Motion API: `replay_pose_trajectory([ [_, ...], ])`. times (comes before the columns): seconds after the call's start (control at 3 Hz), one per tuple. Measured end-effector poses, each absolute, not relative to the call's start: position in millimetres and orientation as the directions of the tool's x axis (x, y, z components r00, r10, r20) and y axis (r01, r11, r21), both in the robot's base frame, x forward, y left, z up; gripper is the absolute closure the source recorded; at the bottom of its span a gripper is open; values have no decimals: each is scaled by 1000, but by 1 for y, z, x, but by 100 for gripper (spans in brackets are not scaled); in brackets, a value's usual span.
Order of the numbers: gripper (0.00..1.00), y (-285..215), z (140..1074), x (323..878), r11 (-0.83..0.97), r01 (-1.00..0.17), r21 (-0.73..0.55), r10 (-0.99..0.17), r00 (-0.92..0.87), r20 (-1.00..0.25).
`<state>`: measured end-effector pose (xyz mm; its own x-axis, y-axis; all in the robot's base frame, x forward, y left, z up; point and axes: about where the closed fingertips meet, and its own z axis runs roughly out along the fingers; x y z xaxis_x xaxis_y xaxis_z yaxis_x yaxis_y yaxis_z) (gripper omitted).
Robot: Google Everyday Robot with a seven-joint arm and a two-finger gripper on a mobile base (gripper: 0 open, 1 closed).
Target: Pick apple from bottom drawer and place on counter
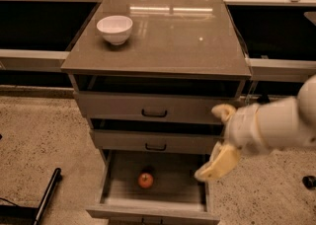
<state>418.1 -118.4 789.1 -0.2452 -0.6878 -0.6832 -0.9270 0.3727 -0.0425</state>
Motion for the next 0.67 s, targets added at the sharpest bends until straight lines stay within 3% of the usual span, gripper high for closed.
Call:
replay_pose_trajectory([
  [0.33,0,-84,719,411,381,-924,34,-532,-249,-809],
  [0.67,0,-78,697,427,385,-923,3,-500,-211,-840],
])
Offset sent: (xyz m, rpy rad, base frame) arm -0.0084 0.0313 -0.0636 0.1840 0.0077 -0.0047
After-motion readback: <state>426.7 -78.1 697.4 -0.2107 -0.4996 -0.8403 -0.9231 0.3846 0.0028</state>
